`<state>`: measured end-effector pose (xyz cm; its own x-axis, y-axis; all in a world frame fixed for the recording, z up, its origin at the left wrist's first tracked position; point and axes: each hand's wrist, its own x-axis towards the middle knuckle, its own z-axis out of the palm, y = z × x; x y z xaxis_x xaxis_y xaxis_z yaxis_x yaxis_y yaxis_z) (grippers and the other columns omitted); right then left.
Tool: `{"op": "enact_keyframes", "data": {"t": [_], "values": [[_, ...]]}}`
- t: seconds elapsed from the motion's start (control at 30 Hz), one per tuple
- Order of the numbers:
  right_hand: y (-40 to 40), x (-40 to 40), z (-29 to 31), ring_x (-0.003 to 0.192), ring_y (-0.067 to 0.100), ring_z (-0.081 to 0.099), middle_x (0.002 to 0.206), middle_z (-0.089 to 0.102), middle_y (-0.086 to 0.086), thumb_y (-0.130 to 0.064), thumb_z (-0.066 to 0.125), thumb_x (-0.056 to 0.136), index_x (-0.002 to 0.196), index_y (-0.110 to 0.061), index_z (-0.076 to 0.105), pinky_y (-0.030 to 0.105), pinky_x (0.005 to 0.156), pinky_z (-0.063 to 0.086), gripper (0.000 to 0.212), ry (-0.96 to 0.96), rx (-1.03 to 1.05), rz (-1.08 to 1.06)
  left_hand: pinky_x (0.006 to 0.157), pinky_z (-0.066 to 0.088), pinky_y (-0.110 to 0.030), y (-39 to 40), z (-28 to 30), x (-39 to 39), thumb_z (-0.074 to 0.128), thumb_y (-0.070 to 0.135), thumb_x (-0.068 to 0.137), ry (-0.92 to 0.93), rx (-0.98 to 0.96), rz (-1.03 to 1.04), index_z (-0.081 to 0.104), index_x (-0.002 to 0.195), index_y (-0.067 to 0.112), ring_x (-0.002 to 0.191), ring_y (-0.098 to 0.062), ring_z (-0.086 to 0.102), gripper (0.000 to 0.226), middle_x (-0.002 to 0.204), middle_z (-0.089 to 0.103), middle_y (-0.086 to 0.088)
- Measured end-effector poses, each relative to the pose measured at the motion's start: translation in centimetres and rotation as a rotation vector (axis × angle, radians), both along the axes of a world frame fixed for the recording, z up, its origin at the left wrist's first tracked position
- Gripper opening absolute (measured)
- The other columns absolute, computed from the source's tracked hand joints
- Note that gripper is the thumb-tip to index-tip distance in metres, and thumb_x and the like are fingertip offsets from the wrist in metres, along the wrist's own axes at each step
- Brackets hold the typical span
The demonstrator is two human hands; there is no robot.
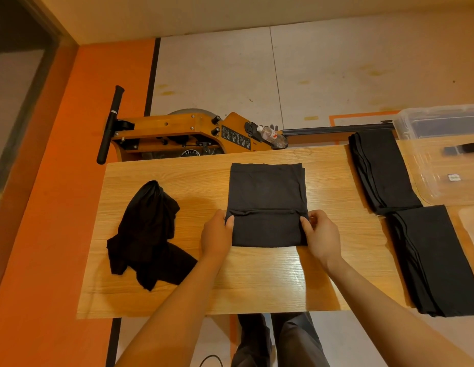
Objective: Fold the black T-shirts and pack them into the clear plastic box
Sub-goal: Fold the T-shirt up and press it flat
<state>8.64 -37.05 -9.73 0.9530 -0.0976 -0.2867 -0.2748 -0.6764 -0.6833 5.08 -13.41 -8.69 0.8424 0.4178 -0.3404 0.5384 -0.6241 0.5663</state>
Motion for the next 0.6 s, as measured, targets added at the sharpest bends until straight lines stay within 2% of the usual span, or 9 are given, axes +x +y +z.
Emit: {"op": "enact_keyframes", "data": {"t": [0.33,0.47,0.53,0.6], "values": [[-0.1,-0.3,-0.2,0.073,0.012,0.057,0.084,0.063,0.000,-0.030,0.057,0.097,0.099,-0.013,0.059,0.031,0.064,0.050,0.017,0.003,-0.058,-0.012,0.054,0.031,-0.031,0.2,-0.2,-0.2,0.050,0.032,0.099,0.017,0.030,0.003,0.048,0.078,0.012,0.060,-0.015,0.042,0.029,0.067,0.048,0.000],[0.3,-0.4,0.2,0.077,0.014,0.058,0.095,0.065,0.005,-0.028,0.058,0.097,0.103,-0.012,0.059,0.027,0.063,0.045,0.017,0.007,-0.070,-0.035,0.055,0.032,-0.031,0.3,-0.1,0.3,0.051,0.033,0.098,0.010,0.016,-0.009,0.052,0.082,0.010,0.064,-0.018,0.045,0.028,0.069,0.050,-0.002],[0.5,-0.6,0.8,0.091,0.018,0.057,0.109,0.060,0.007,-0.022,0.061,0.095,0.113,-0.009,0.059,0.028,0.072,0.046,0.022,-0.113,-0.156,-0.028,0.057,0.035,-0.031,0.3,0.2,0.4,0.052,0.033,0.098,-0.024,0.054,-0.008,0.052,0.089,0.013,0.069,-0.018,0.049,0.022,0.077,0.051,0.000],[0.7,-1.0,1.1,0.100,0.024,0.055,0.112,0.058,0.011,-0.013,0.066,0.089,0.112,-0.007,0.061,0.035,0.083,0.046,0.024,-0.329,-0.295,0.115,0.062,0.039,-0.030,0.2,0.5,0.3,0.055,0.028,0.096,-0.119,0.148,-0.042,0.052,0.091,0.015,0.075,-0.016,0.049,0.015,0.086,0.049,0.002]]}}
